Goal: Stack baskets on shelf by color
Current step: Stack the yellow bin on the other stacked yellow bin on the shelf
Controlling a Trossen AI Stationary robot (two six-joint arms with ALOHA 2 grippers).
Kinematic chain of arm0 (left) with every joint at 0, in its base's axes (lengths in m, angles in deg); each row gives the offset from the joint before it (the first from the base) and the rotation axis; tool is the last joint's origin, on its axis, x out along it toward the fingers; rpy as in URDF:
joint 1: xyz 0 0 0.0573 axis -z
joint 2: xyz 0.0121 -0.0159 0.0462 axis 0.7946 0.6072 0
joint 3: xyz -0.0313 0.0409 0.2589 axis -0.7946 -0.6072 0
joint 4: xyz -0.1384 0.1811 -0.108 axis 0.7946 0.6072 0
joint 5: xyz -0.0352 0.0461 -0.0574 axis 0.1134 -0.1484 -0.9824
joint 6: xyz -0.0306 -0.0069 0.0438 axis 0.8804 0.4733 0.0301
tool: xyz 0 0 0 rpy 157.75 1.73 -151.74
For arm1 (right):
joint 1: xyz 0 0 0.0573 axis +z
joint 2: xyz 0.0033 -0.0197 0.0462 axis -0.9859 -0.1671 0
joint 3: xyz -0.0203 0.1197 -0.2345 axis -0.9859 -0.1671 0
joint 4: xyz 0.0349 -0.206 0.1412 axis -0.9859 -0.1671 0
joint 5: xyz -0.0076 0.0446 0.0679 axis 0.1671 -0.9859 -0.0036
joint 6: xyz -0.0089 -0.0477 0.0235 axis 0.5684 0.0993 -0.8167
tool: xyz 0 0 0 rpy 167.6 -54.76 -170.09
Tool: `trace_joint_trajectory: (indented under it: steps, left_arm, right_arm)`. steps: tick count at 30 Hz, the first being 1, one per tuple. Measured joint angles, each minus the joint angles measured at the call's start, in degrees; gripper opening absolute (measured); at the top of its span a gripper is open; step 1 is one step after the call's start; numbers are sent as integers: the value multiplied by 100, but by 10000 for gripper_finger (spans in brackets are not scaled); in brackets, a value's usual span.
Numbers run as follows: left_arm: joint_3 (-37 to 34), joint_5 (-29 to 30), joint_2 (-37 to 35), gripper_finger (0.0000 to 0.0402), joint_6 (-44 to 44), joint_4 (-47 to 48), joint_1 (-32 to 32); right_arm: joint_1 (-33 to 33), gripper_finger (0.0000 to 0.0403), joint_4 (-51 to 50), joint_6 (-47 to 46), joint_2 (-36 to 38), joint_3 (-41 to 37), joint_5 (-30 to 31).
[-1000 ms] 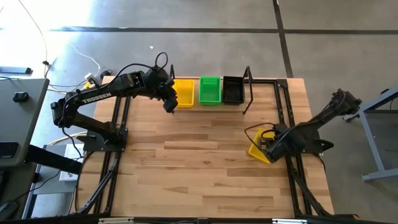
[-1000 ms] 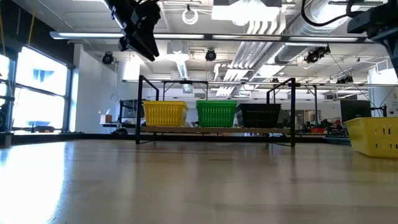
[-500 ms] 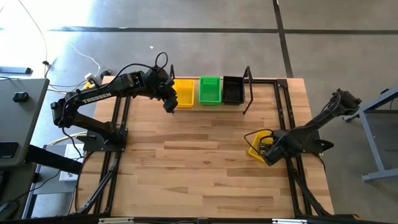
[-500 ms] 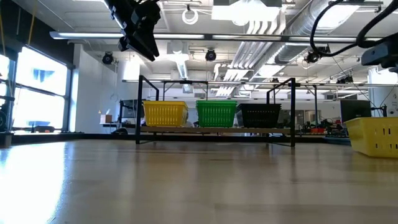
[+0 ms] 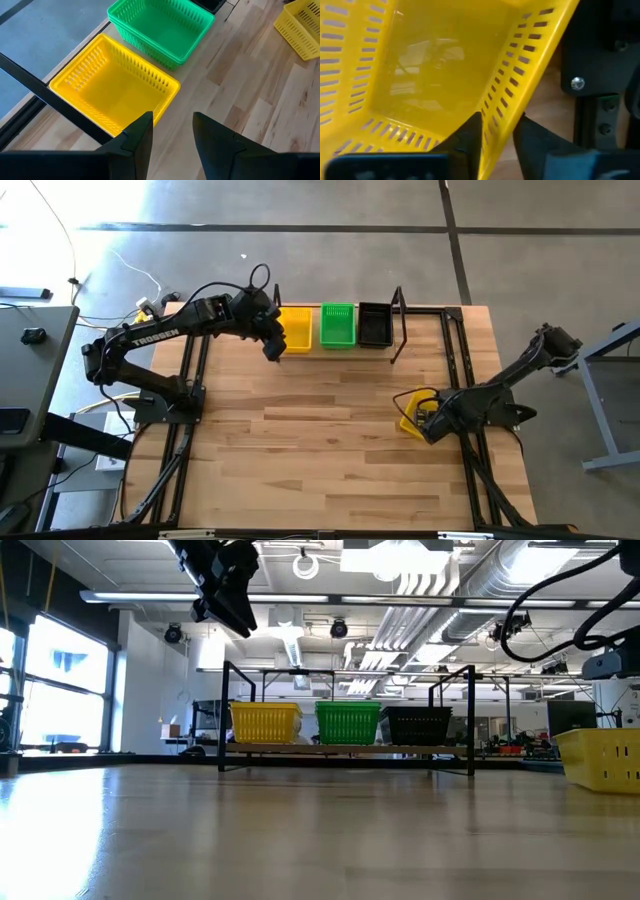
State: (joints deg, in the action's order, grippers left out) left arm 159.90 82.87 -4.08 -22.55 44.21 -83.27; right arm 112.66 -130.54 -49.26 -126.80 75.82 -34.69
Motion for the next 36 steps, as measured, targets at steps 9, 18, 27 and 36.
trace_joint_trajectory:
  steps: [9,18,27,36]
  left_arm:
    - [0,0,0,129,-46,-230,551]
    - [0,0,0,129,-2,-1028,1494]
    - [0,163,0,129,-245,-1545,2234]
    - [0,478,0,129,-552,-1533,2815]
  right_arm:
    - [-87,11,315,-35,0,27,368]
    - [-117,2,375,-25,-110,728,1128]
    - [-206,1,349,281,-1138,1845,1862]
    - [-598,0,357,1040,-2303,3183,2620]
